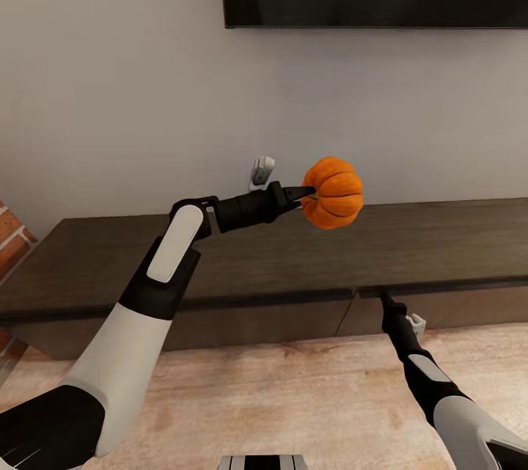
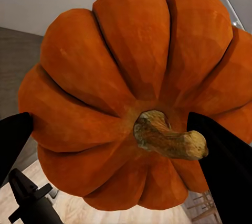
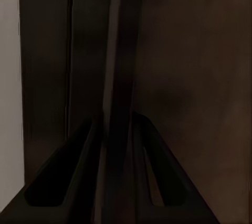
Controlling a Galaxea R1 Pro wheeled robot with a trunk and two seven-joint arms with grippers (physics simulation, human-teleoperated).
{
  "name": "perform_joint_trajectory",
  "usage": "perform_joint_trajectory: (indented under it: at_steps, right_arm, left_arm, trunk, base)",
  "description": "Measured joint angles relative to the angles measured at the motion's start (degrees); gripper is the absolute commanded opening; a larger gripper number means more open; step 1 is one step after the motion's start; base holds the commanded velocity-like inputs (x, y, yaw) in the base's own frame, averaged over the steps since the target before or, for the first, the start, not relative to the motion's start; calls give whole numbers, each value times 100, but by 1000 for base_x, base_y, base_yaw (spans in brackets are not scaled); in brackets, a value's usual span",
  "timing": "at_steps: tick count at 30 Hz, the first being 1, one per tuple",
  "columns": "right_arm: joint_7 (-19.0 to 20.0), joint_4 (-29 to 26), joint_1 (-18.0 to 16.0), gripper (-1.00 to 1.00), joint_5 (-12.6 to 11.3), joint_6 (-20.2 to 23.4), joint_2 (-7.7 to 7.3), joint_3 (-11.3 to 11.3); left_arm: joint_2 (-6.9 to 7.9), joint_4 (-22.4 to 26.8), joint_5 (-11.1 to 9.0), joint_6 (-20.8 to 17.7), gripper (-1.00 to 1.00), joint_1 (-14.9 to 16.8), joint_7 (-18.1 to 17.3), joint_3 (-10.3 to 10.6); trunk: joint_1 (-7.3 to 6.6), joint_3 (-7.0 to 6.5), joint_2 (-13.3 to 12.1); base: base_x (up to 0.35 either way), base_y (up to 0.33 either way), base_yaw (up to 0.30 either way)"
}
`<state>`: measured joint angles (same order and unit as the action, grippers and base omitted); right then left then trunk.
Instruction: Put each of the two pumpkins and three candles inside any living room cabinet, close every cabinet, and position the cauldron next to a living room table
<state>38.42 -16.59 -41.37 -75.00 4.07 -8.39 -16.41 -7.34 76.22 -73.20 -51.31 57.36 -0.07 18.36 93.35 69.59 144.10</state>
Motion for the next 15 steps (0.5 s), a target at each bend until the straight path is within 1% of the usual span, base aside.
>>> perform_joint_trajectory:
  at_steps: [1, 3, 6, 15]
  right_arm:
    - [6, -2, 0, -100, 127, -95, 5, -20]
    - [10, -4, 0, -100, 266, -194, 8, -43]
    - [12, -6, 0, -100, 337, -244, 12, -57]
    - [14, -6, 0, -100, 381, -283, 11, -56]
  left_arm:
    - [0, 0, -1, 0, -100, 0, 0, 2]
    - [2, 0, -1, -1, -100, 0, -4, 1]
    - [5, 0, -2, -1, -100, 0, -3, -2]
    - [53, -8, 1, 5, -100, 0, -1, 3]
  trunk:
    - [0, 0, 0]
    - [0, 0, 0]
    - [0, 0, 0]
    - [0, 0, 0]
  base:
    - [0, 0, 0]
    - [0, 0, 0]
    - [0, 0, 0]
    - [-9, 0, 0]
